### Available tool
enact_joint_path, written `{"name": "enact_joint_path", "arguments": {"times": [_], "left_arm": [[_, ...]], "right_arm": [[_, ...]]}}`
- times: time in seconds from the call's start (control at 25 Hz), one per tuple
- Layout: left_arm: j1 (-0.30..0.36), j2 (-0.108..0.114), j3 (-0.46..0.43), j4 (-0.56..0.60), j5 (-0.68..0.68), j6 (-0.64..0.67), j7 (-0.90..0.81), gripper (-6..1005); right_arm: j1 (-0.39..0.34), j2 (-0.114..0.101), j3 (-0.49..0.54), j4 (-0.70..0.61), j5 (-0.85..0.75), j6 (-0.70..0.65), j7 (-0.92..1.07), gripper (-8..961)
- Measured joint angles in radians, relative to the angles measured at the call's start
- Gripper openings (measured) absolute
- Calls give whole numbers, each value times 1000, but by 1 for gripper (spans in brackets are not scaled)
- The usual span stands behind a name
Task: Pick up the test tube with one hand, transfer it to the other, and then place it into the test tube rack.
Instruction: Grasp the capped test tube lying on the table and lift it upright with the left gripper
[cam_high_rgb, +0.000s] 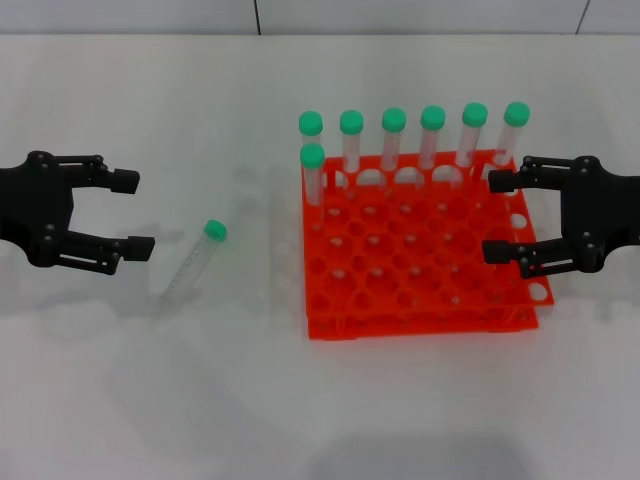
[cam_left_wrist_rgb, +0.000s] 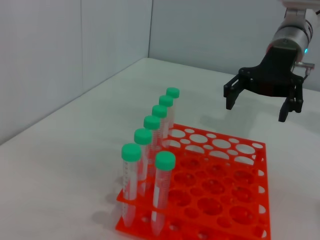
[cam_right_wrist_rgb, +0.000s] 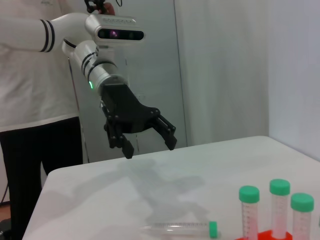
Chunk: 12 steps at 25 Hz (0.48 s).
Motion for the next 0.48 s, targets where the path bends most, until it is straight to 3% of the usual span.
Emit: {"name": "enact_joint_path", "arguments": {"times": [0.48], "left_arm": [[-1,-10,2,0,1,-25,-6,885]], "right_arm": [[-9,4,0,4,0,7,-2,872]]}}
